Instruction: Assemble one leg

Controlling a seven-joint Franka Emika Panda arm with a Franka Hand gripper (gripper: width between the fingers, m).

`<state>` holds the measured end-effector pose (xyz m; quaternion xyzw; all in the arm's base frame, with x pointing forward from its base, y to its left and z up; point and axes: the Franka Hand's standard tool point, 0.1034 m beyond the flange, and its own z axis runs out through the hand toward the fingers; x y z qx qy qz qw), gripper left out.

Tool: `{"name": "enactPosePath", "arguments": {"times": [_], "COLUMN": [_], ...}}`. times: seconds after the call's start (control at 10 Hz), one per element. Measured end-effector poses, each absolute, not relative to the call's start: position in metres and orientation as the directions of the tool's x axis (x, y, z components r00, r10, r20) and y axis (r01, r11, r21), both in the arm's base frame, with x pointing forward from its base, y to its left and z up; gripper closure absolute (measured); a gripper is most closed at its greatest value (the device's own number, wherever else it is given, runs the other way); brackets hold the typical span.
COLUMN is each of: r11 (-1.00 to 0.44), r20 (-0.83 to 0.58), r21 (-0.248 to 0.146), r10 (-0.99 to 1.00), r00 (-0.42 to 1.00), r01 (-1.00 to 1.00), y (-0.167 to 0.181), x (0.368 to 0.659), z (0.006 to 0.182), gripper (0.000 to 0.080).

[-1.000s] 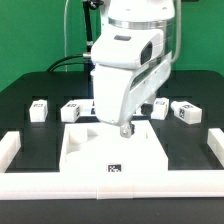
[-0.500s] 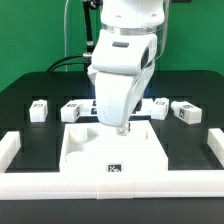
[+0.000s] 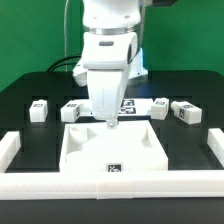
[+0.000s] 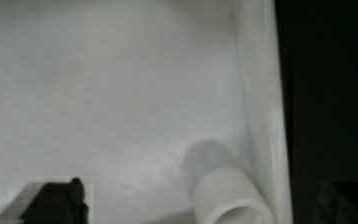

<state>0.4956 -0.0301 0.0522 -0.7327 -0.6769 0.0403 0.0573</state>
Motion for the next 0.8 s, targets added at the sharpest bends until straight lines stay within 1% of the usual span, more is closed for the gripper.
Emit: {"name": "enactPosePath", "arguments": {"times": [0.1,0.2,0.6,0.7,0.8], "r11": [-0.025,-0.034,-0.035,-0.024,-0.006], "r20": [0.028,0.027,0.025,0.029,0.036], "r21": [-0.128,-0.134,-0.136,-0.145,-0.158], "r10": [0.999,0.999,0.999,0.999,0.999], "r00": [0.029,0.038,0.038,0.029,0.012], "r01": [0.991,0.99,0.99,0.989,0.987], "y": [-0.037,-0.04,-0.04,-0.044,-0.05], "x": [0.484,0.478,0.478,0.47,0.452], "z": [0.05,0.05,0.049,0.047,0.039], "gripper": [0.015,0.015,0.015,0.015,0.015]}}
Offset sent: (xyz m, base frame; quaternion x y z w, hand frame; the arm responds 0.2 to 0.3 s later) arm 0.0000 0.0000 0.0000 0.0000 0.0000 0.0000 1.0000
